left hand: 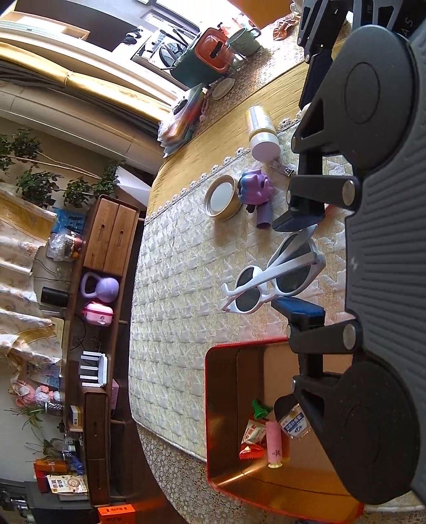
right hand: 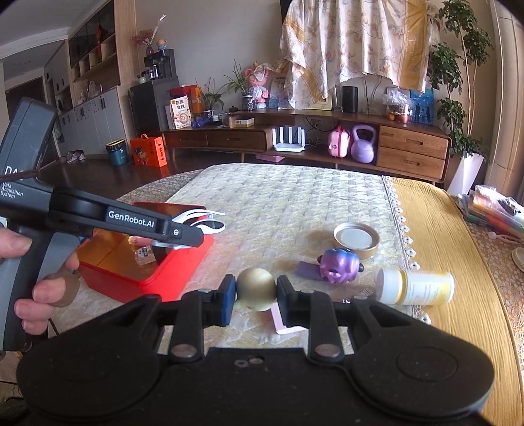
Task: Organize rigid objects
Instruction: 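Carry the sunglasses and cream ball over the red tin with both grippers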
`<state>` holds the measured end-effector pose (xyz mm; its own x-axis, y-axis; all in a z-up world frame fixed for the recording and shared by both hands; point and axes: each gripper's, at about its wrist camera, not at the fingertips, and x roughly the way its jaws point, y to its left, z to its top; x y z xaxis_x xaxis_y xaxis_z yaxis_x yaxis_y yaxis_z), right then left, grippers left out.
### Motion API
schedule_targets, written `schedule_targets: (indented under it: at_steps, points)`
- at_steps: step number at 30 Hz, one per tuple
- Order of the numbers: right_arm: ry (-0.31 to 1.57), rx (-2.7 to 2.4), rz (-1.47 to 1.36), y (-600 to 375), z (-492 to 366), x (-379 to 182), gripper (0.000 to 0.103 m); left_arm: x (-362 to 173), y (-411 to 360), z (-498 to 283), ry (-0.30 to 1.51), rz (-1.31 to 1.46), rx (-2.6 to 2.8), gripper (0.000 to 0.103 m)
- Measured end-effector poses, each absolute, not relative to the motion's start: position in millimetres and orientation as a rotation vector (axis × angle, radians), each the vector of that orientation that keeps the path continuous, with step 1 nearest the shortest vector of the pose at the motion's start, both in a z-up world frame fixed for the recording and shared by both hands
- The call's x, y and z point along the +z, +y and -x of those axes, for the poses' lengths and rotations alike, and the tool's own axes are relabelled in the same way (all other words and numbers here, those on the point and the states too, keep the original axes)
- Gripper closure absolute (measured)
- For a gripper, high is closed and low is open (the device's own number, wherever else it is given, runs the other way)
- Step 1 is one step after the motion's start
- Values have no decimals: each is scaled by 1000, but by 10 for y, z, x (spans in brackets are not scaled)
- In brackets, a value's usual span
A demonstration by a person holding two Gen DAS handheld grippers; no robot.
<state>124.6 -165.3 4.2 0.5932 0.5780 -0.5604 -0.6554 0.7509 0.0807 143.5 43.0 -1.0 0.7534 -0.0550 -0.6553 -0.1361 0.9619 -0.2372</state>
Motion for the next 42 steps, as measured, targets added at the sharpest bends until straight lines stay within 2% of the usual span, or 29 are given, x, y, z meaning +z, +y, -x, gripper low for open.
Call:
schedule_targets:
  at_steps: [10,18,42]
  points:
    - [571,805,161,-1118,-1178,188,77,163,958,-1132,673,303,100,60]
    - [579,858,197,-676,-1188,170,77,91,1435,-985,672,331,173,60]
    - [609,894,488,515,-1724,-392,76,-311,1965,-1108,702,257,180,60]
